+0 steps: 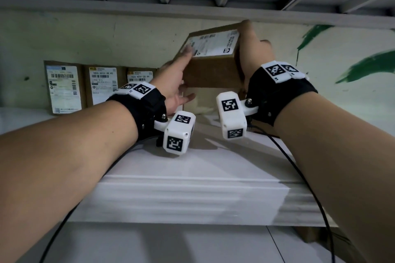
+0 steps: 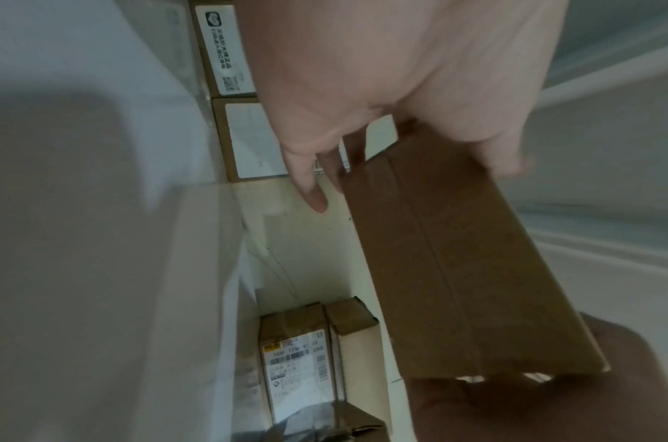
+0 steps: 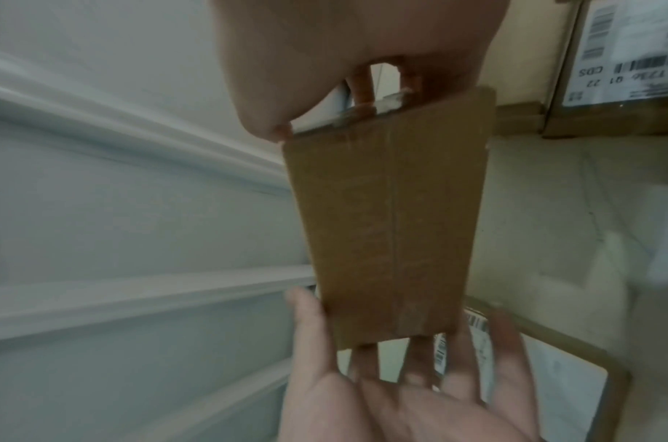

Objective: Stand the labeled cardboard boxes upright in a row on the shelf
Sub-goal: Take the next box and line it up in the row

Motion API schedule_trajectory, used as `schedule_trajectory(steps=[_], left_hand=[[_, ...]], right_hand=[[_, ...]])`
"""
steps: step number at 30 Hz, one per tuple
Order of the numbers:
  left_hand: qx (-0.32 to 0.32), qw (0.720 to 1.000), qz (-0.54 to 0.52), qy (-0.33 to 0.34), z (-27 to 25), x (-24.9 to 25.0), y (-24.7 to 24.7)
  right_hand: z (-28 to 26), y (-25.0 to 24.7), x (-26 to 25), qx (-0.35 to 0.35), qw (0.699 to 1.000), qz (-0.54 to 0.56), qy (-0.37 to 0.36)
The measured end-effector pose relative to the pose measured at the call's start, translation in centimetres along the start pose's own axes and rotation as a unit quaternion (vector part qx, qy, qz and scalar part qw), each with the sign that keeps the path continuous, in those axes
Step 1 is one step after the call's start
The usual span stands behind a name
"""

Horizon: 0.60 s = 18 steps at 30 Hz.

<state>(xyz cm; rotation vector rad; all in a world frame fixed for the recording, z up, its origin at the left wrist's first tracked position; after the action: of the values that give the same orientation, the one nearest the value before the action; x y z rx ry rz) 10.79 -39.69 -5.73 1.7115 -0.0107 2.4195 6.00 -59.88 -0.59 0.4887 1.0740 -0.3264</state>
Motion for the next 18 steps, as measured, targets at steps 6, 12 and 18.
schedule_trajectory(steps=[6,12,18], left_hand=[[0.069,0.991,-0.081,0.081,-0.1,1.9,-1.7],[0.047,0.991,-0.113,0.052,0.6,1.9,-2.6],[0.029,0.99,-0.135,0.039,-0.5,2.0,-1.9]], right_hand=[[-1.1,2.0,0.4,-0.082,0.993,0.059,0.059],[-3.7,4.7,2.4,-0.225,0.963,0.051,0.138],[-3.8,4.6,3.4,-0.237,0.953,0.054,0.181]])
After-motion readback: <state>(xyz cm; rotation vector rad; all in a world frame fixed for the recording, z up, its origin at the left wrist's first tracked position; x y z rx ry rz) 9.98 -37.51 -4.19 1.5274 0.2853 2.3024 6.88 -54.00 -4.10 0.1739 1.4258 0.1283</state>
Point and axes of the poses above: each hand's wrist, its own z-axis towards the middle knuckle, its own y-axis out of the palm, x = y × z, the point moved 8 cm from there along z, towards the middle knuckle, and after that the axes turned 10 degrees about z, right-handed, at the moved point
